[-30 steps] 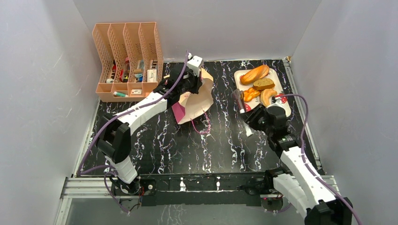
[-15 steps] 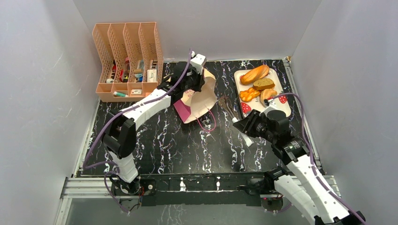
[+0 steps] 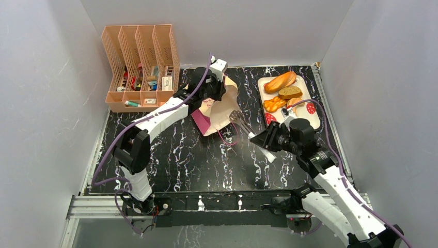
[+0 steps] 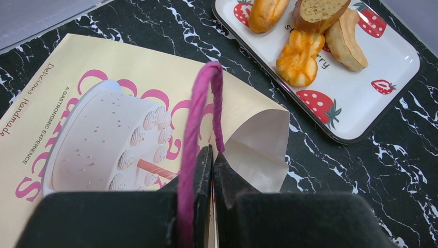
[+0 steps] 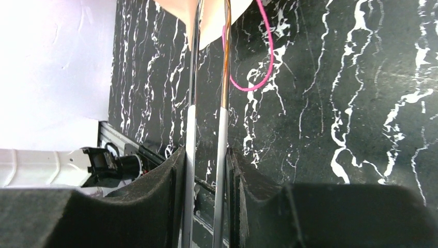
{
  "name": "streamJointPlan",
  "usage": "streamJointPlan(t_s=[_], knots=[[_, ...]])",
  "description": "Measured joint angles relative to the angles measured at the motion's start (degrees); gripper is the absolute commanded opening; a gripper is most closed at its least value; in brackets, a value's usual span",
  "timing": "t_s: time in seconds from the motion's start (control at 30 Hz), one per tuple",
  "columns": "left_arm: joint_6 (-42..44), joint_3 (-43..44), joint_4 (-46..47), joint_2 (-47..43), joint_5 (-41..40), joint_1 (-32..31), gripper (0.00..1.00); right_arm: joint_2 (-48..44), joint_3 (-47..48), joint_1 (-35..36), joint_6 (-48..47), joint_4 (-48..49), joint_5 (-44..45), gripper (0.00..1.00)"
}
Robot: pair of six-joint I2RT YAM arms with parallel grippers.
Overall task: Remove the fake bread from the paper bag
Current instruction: Take out the fake bread from the paper bag.
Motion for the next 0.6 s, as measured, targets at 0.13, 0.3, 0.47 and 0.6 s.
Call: streamJointPlan(t_s=[0.13, 0.3, 0.47, 0.6], knots=[[0.00, 0.81, -0.20, 0.50, 1.01, 0.04, 0.00, 2.71, -0.33, 3.15, 0.90, 2.80, 0.55, 0.24], [0.00, 1.29, -1.14, 0.55, 3.15, 0.04, 0.00, 10.01, -0.42, 9.20, 2.54, 9.01, 3.69, 0.24], [0.04, 1.40, -1.70, 0.55, 4.59, 0.00, 0.00, 20.48, -0.33, 12.24, 3.39, 15.93, 7.52, 0.27], [0.09, 1.40, -1.86, 0.52, 5.27, 0.00, 0.00, 28.81, 0.48, 12.50, 3.82, 19.56, 10.62, 0.29]])
